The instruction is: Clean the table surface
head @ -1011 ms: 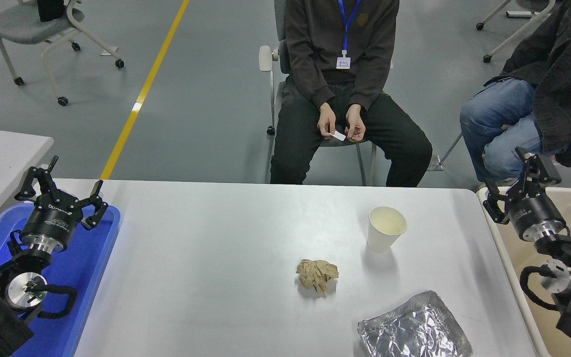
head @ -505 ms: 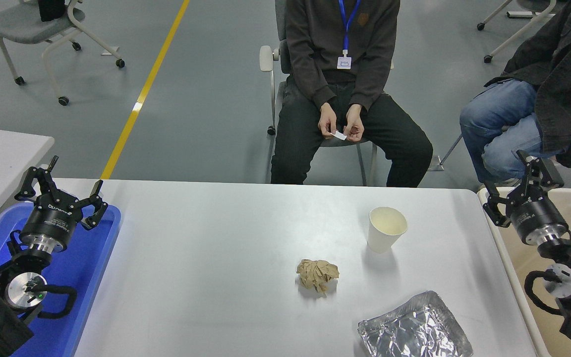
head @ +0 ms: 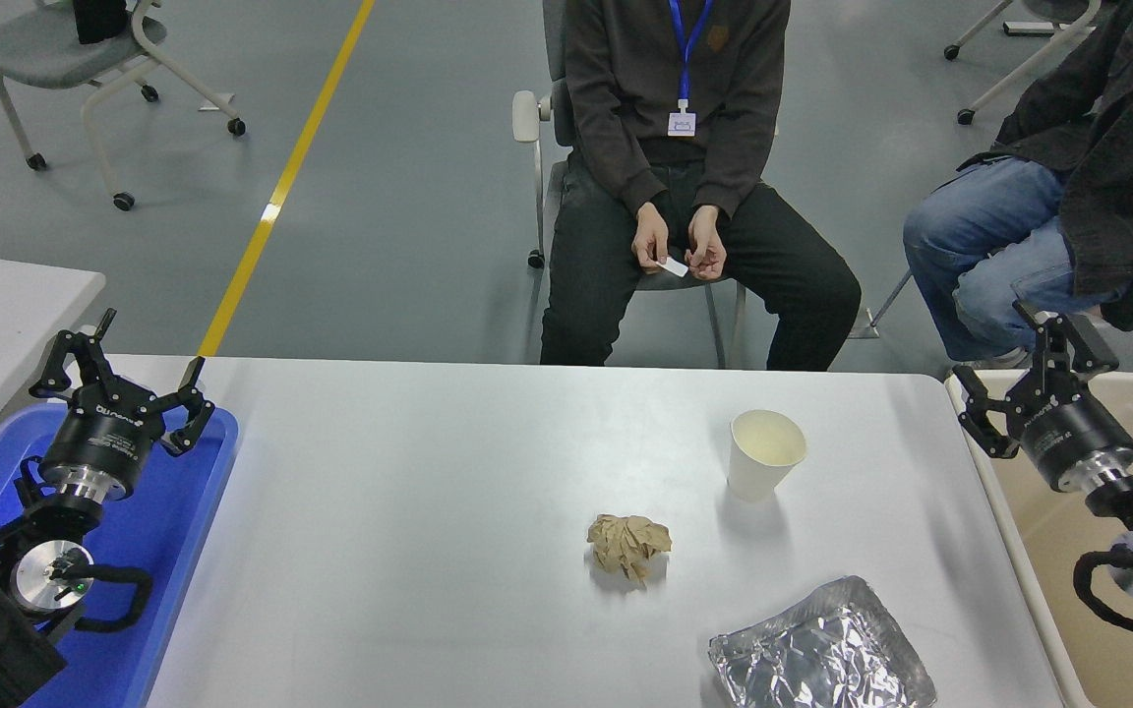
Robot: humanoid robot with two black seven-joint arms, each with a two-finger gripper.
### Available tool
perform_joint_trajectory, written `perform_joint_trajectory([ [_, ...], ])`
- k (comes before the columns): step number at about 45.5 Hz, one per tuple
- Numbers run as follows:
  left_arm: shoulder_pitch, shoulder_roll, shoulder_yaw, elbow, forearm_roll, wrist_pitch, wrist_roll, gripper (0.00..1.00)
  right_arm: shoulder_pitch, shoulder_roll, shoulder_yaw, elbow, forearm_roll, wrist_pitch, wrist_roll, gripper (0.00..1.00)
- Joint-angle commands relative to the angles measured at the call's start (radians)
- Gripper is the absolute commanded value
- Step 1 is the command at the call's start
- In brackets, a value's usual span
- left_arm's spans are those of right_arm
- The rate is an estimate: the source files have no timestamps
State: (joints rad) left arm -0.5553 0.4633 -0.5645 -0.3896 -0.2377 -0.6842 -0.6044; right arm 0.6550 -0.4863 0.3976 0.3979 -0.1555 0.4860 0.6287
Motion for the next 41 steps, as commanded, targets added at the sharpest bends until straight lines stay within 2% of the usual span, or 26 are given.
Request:
perform_joint_trajectory([
  [1,0.0,0.0,0.0,0.0,0.0,0.0,0.0,1.0,0.046,-0.051,-0.117,0.045,-0.108,-0.006,0.0,1.0],
  [10,0.0,0.0,0.0,0.0,0.0,0.0,0.0,1.0,0.106,-0.119,-0.187,0.137,-0.219,-0.024,-0.003,1.0],
  [19,0.0,0.0,0.0,0.0,0.0,0.0,0.0,1.0,0.184,-0.202,-0.292,0.32,-0.375,-0.132,-0.014,1.0],
  [28,0.0,0.0,0.0,0.0,0.0,0.0,0.0,1.0,0.238,-0.293,-0.339,0.528,-0.576,-0.225,-0.106,1.0],
  [41,0.0,0.0,0.0,0.0,0.0,0.0,0.0,1.0,0.287,-0.351,-0.344,0.648,-0.792,-0.221,-0.21,1.0],
])
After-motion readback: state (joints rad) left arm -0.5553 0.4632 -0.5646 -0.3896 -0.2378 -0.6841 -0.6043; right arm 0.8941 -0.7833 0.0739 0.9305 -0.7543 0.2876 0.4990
